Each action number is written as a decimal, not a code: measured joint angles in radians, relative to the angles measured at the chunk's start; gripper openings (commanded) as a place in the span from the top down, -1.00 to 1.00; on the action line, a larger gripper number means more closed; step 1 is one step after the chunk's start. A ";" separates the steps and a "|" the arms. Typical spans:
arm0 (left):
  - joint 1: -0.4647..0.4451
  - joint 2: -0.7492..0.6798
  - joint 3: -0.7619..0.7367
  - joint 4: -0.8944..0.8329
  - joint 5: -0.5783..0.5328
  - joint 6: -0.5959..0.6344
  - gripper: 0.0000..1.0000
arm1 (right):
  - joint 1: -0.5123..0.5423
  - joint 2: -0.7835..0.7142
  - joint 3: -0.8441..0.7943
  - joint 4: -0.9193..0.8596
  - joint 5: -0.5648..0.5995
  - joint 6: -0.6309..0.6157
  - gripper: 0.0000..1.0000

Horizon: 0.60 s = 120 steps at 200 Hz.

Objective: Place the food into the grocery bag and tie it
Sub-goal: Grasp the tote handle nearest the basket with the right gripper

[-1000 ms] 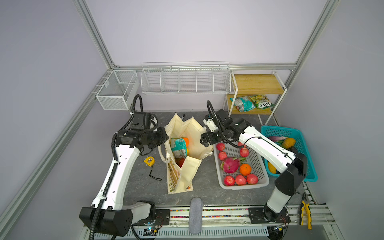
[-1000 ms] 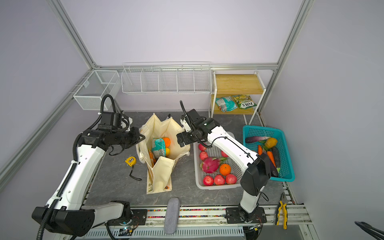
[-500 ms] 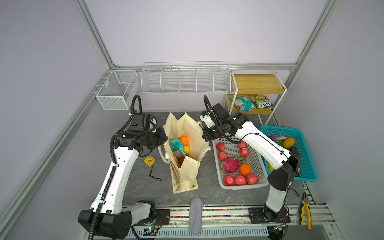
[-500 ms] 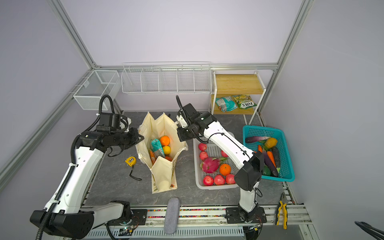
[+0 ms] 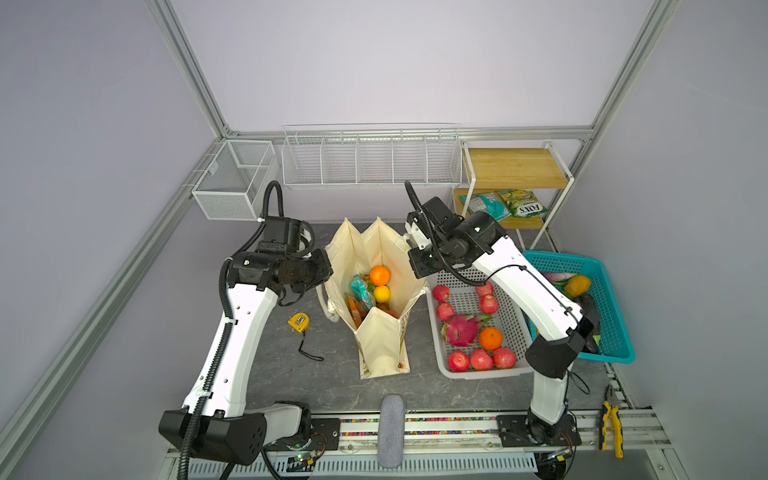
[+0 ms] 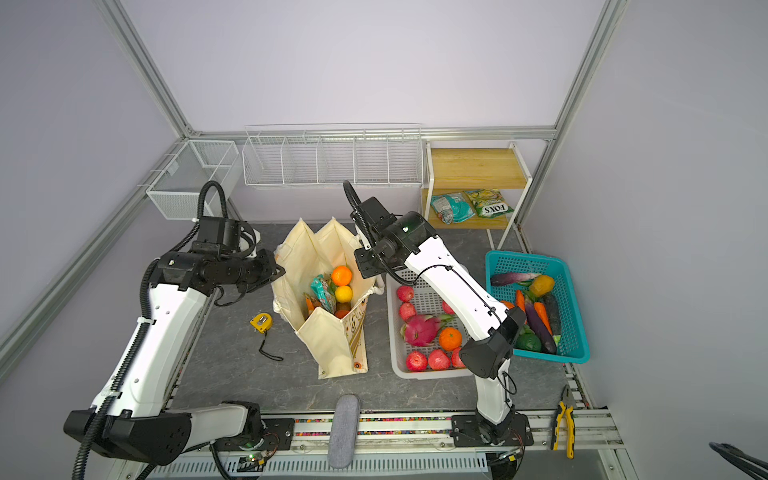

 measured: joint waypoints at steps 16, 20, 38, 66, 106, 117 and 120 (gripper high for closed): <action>-0.001 0.028 0.000 -0.003 0.003 0.003 1.00 | -0.009 -0.001 -0.065 0.023 -0.005 0.007 0.85; -0.001 0.035 -0.001 -0.002 0.003 0.003 1.00 | -0.013 -0.001 -0.085 0.029 -0.007 0.010 0.85; -0.001 0.057 -0.001 0.010 0.000 0.010 1.00 | -0.031 -0.001 -0.164 0.054 -0.012 0.026 0.85; -0.001 0.060 -0.001 0.009 -0.012 0.022 0.71 | -0.043 -0.008 -0.237 0.082 -0.017 0.037 0.86; -0.001 0.059 -0.001 0.011 -0.020 0.034 0.35 | -0.043 -0.027 -0.249 0.116 -0.047 0.036 0.80; -0.001 0.059 -0.001 0.013 -0.019 0.034 0.22 | -0.043 -0.031 -0.249 0.126 -0.057 0.035 0.78; -0.001 0.059 -0.001 0.013 -0.020 0.034 0.18 | -0.043 -0.032 -0.249 0.127 -0.058 0.035 0.77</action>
